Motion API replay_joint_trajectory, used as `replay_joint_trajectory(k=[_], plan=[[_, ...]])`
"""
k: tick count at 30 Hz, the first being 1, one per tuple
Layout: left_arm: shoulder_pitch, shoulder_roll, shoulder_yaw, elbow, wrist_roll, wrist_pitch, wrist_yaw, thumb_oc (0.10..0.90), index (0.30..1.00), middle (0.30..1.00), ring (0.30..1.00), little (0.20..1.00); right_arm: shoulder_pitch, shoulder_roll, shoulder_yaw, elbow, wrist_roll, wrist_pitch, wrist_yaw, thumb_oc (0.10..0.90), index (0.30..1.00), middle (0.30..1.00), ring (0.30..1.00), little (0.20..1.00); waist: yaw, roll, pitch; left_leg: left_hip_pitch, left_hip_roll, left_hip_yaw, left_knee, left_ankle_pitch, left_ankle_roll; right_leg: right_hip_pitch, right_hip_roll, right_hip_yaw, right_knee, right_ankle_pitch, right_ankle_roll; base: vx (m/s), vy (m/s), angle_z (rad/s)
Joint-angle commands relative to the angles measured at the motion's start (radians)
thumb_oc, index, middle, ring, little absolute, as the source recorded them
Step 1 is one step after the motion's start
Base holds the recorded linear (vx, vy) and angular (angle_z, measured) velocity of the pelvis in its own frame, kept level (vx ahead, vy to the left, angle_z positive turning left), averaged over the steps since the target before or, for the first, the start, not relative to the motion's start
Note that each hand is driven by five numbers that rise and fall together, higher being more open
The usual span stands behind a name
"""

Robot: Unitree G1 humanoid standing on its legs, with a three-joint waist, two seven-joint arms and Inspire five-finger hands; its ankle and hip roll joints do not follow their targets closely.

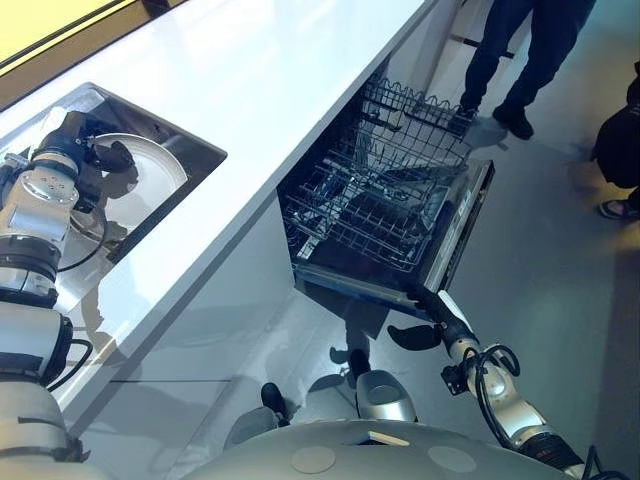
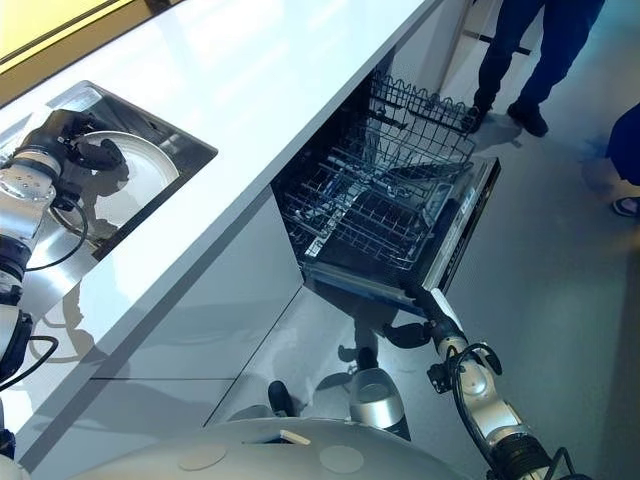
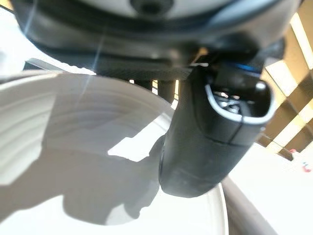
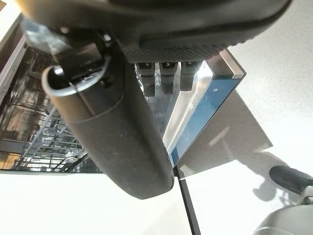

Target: Pick up plates and place into dishwasher.

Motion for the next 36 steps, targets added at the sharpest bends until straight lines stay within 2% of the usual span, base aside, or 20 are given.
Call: replay_joint_trajectory(k=[1, 6, 8, 9, 13, 16, 19, 24, 29, 36], plan=[[-0.074, 0.073, 0.016, -0.039, 0.003, -0.071, 0.018, 0.100, 0.300, 0.300, 0.300, 0.200, -0.052, -0.063, 0.008, -0.058, 0.012, -0.094, -0.033, 0.800, 0.900, 0.900, 0.900, 0.900, -0.013, 0.058, -0.029, 0.025, -0.091, 0.032, -0.005, -0.127, 0.091, -0.086, 0.080, 0.002, 0.074, -0.021, 0.063, 0.00, 0.000, 0.00], [-0.071, 0.073, 0.027, -0.053, 0.011, -0.090, 0.065, 0.100, 0.300, 0.300, 0.300, 0.200, -0.052, -0.064, 0.011, -0.059, 0.020, -0.097, -0.033, 0.800, 0.900, 0.900, 0.900, 0.900, -0.009, 0.056, -0.031, 0.024, -0.091, 0.026, -0.004, -0.126, 0.091, -0.083, 0.082, 0.001, 0.073, -0.025, 0.062, 0.00, 0.000, 0.00], [-0.073, 0.073, 0.035, -0.068, 0.033, -0.127, 0.151, 0.100, 0.300, 0.300, 0.300, 0.200, -0.053, -0.062, 0.014, -0.055, 0.024, -0.105, -0.036, 0.800, 0.900, 0.900, 0.900, 0.900, -0.007, 0.054, -0.033, 0.025, -0.091, 0.024, -0.006, -0.125, 0.089, -0.081, 0.082, 0.001, 0.072, -0.025, 0.062, 0.01, -0.017, 0.01], [-0.084, 0.079, 0.043, -0.083, 0.029, -0.177, 0.258, 0.100, 0.300, 0.300, 0.300, 0.200, -0.051, -0.060, 0.017, -0.051, 0.030, -0.115, -0.038, 0.800, 0.900, 0.900, 0.900, 0.900, -0.004, 0.050, -0.036, 0.025, -0.090, 0.020, -0.005, -0.124, 0.089, -0.078, 0.083, 0.002, 0.072, -0.026, 0.060, 0.02, -0.041, 0.03], [-0.053, 0.075, 0.099, -0.151, 0.055, -0.292, 0.456, 0.100, 0.300, 0.300, 0.300, 0.200, -0.045, -0.051, 0.024, -0.039, 0.038, -0.130, -0.049, 0.800, 0.900, 0.900, 0.900, 0.900, 0.007, 0.043, -0.043, 0.027, -0.090, 0.010, -0.007, -0.124, 0.088, -0.072, 0.084, 0.003, 0.070, -0.028, 0.057, 0.01, -0.040, 0.03], [-0.020, 0.068, 0.147, -0.203, 0.078, -0.348, 0.551, 0.100, 0.300, 0.300, 0.300, 0.200, -0.038, -0.043, 0.028, -0.020, 0.041, -0.146, -0.053, 0.800, 0.900, 0.900, 0.900, 0.900, 0.016, 0.041, -0.050, 0.032, -0.089, 0.003, -0.009, -0.124, 0.086, -0.068, 0.084, 0.001, 0.072, -0.032, 0.055, 0.00, -0.010, 0.00], [-0.001, 0.057, 0.183, -0.232, 0.083, -0.373, 0.601, 0.100, 0.300, 0.300, 0.300, 0.200, -0.035, -0.038, 0.026, -0.010, 0.043, -0.151, -0.045, 0.800, 0.900, 0.900, 0.900, 0.900, 0.018, 0.040, -0.058, 0.037, -0.089, -0.002, -0.013, -0.124, 0.085, -0.067, 0.085, 0.002, 0.074, -0.035, 0.052, 0.01, -0.004, 0.01], [0.028, 0.046, 0.215, -0.246, 0.050, -0.371, 0.597, 0.100, 0.300, 0.300, 0.300, 0.200, -0.028, -0.037, 0.024, -0.016, 0.040, -0.144, -0.027, 0.800, 0.900, 0.900, 0.900, 0.900, 0.014, 0.041, -0.068, 0.044, -0.089, -0.002, -0.015, -0.126, 0.083, -0.064, 0.085, 0.004, 0.077, -0.040, 0.051, 0.00, 0.002, 0.01], [0.049, 0.026, 0.204, -0.223, 0.035, -0.334, 0.555, 0.100, 0.300, 0.300, 0.300, 0.200, -0.021, -0.037, 0.025, -0.023, 0.028, -0.136, -0.017, 0.800, 0.900, 0.900, 0.900, 0.900, 0.005, 0.044, -0.068, 0.051, -0.089, 0.004, -0.016, -0.129, 0.084, -0.068, 0.084, 0.006, 0.085, -0.039, 0.052, 0.00, 0.003, 0.01], [0.066, 0.008, 0.169, -0.190, 0.130, -0.307, 0.585, 0.100, 0.300, 0.300, 0.300, 0.200, -0.017, -0.044, 0.025, -0.022, 0.022, -0.136, -0.007, 0.800, 0.900, 0.900, 0.900, 0.900, -0.003, 0.041, -0.061, 0.053, -0.089, 0.008, -0.016, -0.131, 0.087, -0.074, 0.084, 0.007, 0.092, -0.035, 0.054, 0.00, 0.003, 0.00]])
